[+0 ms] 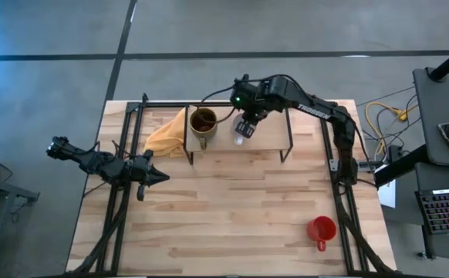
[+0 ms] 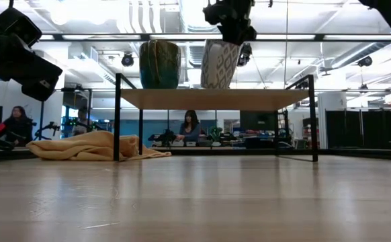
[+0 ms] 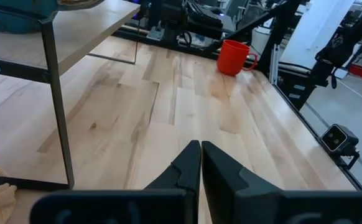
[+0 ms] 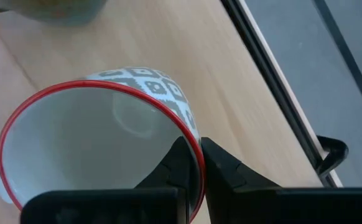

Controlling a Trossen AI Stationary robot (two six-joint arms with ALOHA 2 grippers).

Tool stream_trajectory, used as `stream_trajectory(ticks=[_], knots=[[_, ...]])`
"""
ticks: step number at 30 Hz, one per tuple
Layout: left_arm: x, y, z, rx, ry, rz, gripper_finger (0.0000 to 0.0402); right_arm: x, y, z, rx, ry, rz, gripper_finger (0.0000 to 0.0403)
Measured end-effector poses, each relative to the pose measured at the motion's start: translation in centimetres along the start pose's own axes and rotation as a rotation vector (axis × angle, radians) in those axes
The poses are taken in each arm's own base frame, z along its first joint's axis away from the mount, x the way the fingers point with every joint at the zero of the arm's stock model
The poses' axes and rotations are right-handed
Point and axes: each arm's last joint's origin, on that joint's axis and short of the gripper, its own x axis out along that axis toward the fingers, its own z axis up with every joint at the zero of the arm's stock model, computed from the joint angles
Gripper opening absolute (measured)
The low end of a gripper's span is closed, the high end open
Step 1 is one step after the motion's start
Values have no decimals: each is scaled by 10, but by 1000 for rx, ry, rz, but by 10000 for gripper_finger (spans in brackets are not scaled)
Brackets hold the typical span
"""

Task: Stack small to large cups/mugs on shelf
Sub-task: Put the gray mug on the shelf

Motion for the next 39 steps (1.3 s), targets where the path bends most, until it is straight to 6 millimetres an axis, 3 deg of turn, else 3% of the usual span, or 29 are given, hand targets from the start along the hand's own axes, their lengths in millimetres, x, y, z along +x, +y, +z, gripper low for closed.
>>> stream_trajectory(ticks=[6,16,31,39], knots=[[0,0,0,0,0,0,0,5,-9,6,6,8,37,13],[0,0,0,0,1,0,0,5,-11,2,-25,73,12,13],[0,0,0,0,0,0,0,6,-10,6,-18,35,7,13],[0,0,0,0,0,0,0,15,-8,8,-38,51,4,13]])
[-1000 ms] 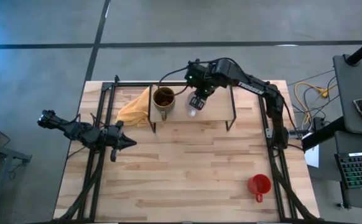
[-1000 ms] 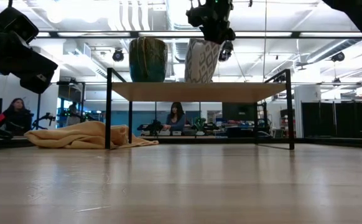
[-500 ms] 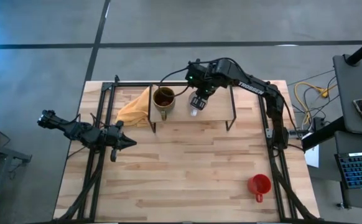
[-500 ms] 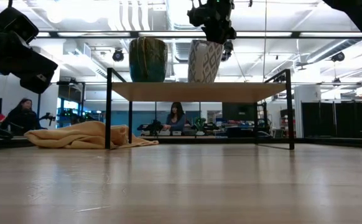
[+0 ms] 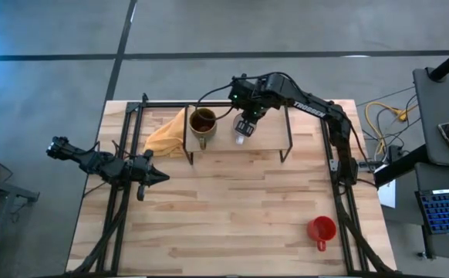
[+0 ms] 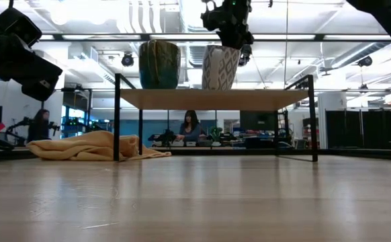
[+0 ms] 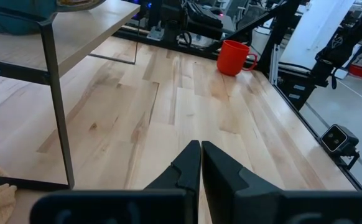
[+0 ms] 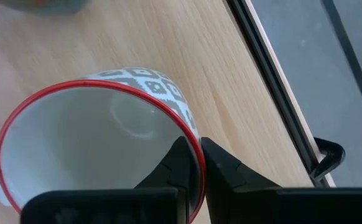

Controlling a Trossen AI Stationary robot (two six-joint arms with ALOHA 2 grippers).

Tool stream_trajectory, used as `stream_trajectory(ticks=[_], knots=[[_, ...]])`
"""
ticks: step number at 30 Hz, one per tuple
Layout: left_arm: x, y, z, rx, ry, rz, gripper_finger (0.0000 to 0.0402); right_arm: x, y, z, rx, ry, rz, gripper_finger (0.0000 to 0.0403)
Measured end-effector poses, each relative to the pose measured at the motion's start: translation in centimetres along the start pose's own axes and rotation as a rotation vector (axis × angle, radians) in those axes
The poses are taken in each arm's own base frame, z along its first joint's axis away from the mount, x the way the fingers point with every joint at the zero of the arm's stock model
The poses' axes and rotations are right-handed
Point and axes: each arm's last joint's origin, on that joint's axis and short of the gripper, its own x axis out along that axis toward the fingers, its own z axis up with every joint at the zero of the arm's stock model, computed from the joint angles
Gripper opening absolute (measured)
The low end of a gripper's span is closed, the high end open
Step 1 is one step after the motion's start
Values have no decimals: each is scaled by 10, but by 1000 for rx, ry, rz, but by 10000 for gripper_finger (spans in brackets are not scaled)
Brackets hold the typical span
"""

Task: Stack small to large cups/mugs on shelf
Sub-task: Put the gray mug on the shelf

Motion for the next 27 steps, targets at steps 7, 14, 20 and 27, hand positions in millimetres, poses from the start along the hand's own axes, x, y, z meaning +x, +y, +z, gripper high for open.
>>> stream_trajectory(ticks=[7,14,20,27], knots=[[0,0,0,0,0,0,0,2,0,1,-9,1,-4,30],[0,0,0,0,0,0,0,-6,0,5,-1,-46,10,41],[0,0,0,0,0,1,0,-7,-1,5,1,-55,8,41],[0,0,0,0,0,0,0,-6,-1,7,-6,-60,7,42]])
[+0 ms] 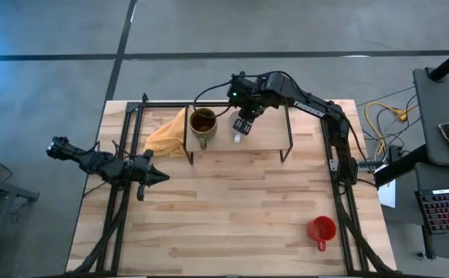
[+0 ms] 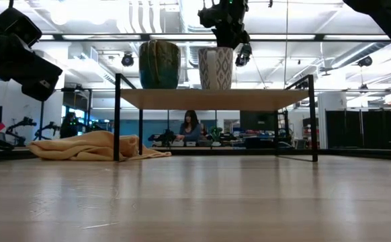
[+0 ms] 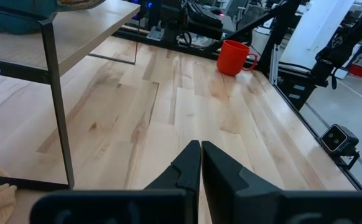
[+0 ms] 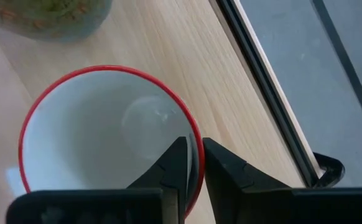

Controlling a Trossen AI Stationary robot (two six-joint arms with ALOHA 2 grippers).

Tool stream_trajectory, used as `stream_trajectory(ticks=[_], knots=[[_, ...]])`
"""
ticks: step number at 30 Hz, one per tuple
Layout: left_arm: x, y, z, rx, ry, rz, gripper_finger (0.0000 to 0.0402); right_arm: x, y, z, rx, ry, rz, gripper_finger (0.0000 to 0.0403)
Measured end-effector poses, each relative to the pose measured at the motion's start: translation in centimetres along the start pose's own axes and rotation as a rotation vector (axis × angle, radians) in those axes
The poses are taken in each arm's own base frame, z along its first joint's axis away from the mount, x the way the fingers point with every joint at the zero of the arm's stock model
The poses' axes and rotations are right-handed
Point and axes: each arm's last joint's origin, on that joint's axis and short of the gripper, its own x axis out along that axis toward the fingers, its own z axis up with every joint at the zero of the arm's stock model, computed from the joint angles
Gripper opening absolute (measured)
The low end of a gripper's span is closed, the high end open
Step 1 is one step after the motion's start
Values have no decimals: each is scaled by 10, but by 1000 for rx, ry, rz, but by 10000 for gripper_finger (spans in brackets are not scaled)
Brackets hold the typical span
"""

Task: Stack small to large cups/mugs on shelf
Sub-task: Put the gray mug on the shelf

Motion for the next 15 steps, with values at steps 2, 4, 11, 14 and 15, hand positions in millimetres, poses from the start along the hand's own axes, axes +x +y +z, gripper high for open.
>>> stream_trajectory(ticks=[2,4,11,14,15], knots=[[0,0,0,0,0,0,0,3,0,0,-5,-1,0,42],[0,0,0,0,0,0,0,6,0,1,-6,-1,-1,42],[0,0,0,0,0,0,0,9,-1,4,-9,-27,-4,43],[0,0,0,0,0,0,0,9,-1,4,-14,-26,-8,43],[0,0,0,0,0,0,0,9,-1,4,-14,-26,-9,43]])
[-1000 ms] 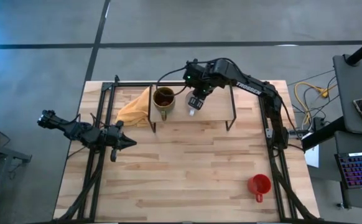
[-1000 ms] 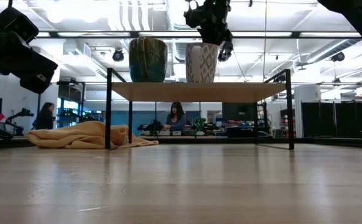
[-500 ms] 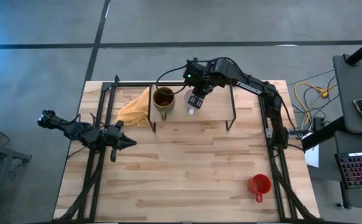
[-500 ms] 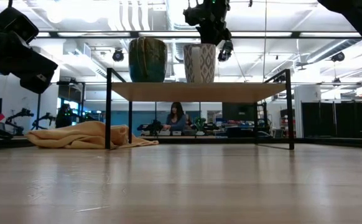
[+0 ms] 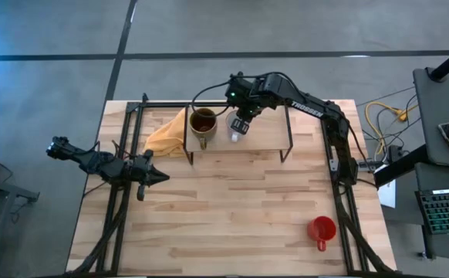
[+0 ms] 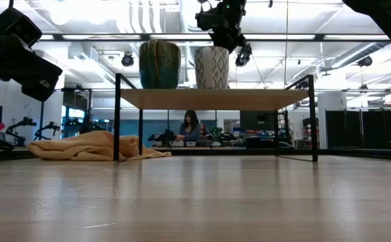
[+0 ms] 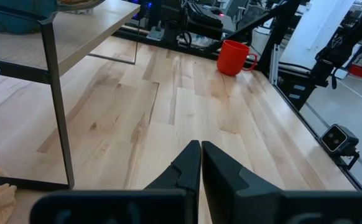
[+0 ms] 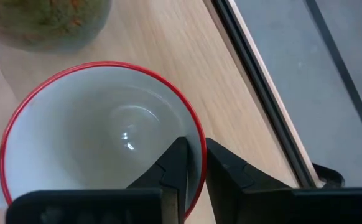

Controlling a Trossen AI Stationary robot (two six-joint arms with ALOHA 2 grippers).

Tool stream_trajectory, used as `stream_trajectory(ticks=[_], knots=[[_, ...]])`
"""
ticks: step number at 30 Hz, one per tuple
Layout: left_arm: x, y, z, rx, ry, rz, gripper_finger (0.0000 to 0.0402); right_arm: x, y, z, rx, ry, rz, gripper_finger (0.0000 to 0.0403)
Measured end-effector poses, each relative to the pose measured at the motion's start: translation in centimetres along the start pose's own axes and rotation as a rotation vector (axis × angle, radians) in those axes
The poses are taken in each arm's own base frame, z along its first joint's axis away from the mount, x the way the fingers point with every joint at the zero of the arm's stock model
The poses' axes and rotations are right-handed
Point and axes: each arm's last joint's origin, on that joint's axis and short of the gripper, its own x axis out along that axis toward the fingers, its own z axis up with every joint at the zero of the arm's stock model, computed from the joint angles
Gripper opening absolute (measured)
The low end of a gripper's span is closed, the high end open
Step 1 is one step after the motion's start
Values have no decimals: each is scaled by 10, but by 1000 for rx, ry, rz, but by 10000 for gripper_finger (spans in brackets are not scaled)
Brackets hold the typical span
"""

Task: Stack small to large cups/mugs on shelf
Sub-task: Put the gray mug on the shelf

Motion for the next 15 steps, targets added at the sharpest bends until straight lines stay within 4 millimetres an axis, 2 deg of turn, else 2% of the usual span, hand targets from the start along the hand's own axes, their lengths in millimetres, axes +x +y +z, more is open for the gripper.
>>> stream_trajectory(ticks=[11,15], knots=[[0,0,0,0,0,0,0,-1,-1,0,-3,-2,-25,43],[0,0,0,0,0,0,0,-2,-1,0,-2,-6,-19,56]])
